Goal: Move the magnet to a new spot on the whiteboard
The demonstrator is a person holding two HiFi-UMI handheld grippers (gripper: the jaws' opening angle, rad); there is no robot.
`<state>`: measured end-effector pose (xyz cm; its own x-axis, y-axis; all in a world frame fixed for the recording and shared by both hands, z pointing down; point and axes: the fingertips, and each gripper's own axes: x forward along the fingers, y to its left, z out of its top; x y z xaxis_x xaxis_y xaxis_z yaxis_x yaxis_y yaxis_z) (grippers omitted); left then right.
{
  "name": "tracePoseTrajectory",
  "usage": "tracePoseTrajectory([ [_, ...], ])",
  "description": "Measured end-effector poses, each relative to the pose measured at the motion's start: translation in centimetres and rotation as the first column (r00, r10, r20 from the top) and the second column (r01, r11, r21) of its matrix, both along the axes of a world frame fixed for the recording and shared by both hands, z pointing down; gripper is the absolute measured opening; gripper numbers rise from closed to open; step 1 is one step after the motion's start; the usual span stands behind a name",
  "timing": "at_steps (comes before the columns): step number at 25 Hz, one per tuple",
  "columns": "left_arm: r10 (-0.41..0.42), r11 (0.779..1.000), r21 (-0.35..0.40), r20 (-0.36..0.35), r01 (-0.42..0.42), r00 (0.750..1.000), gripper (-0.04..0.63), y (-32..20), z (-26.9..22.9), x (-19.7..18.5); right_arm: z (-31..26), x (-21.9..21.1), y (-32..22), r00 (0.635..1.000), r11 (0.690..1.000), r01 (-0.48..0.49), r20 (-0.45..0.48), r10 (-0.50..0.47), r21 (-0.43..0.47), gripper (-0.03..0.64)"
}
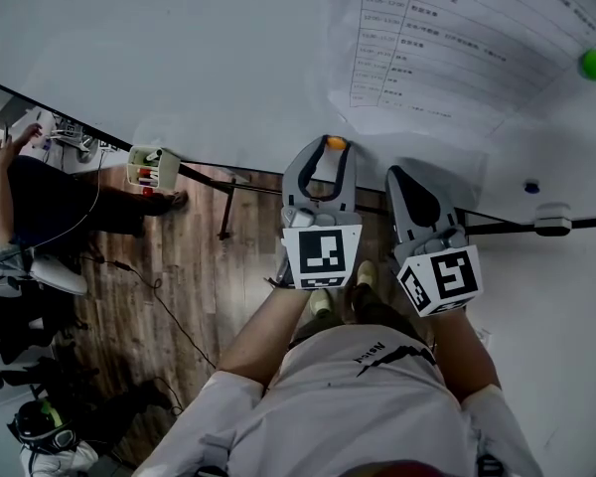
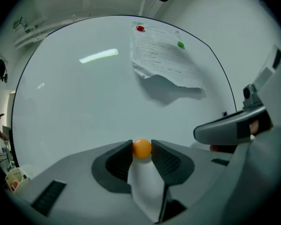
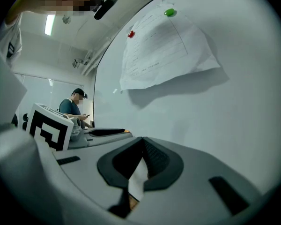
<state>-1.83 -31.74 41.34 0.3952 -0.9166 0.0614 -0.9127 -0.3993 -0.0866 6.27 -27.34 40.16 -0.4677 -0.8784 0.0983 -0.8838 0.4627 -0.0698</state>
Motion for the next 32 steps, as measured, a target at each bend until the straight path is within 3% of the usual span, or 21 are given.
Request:
tracePoseTrajectory([
  [9, -0.034, 0.999, 0.023, -0.01, 0.035, 0.999, 0.133, -0.2, 0.0, -0.1, 0.0, 0.9, -0.2, 1.0, 1.0, 0.001, -0.001, -0.001, -0.001, 0.014],
  [21, -0.013, 1.0, 0.022, -0.002, 0.013, 1.0, 0.133, 0.6, -0.4, -0.2, -0.3, 0.6, 0.9, 1.0, 1.0, 0.012, 0.006, -0.012, 0.003, 0.014],
  [32, 0.041, 0.999, 0.002, -0.009, -0.041, 0.999, 0.133, 4.6, -1.1, -0.4, -0.1, -0.2, 3.0, 1.0, 1.0, 0.008, 0.027, -0.008, -0.005, 0.014],
])
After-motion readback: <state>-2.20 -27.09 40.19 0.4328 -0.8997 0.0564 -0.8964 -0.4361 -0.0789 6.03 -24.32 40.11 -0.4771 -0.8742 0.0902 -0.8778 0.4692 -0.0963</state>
